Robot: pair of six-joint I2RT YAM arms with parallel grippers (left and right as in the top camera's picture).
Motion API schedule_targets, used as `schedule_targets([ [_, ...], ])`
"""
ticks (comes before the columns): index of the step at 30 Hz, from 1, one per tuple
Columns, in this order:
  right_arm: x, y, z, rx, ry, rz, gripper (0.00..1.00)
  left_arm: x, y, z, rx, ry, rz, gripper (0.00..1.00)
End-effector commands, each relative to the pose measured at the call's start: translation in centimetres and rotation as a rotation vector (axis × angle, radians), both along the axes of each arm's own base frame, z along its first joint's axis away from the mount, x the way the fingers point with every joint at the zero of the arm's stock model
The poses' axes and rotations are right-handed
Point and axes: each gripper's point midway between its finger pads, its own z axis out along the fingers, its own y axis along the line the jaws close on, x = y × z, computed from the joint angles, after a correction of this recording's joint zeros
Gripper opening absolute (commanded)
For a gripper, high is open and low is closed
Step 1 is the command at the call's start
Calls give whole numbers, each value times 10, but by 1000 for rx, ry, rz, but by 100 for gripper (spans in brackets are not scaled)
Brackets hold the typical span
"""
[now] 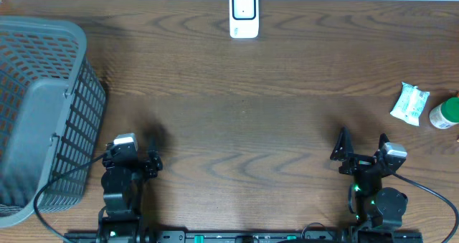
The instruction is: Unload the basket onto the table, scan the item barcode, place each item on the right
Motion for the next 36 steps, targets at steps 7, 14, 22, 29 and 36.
schedule_targets([
  [7, 0, 1, 0, 12, -1, 3, 99, -2, 0, 28, 25, -150, -6, 82],
  [14, 0, 1, 0, 12, -1, 2, 99, -3, 0, 47, 28, -231, -5, 82],
  [22, 0, 1, 0, 12, -1, 2, 99, -3, 0, 44, 28, -220, -4, 82],
  [29, 0, 1, 0, 12, -1, 3, 99, -3, 0, 42, 27, -211, -4, 82],
  [36, 0, 1, 0, 12, -1, 3, 99, -3, -2, 46, 27, -231, -11, 82],
])
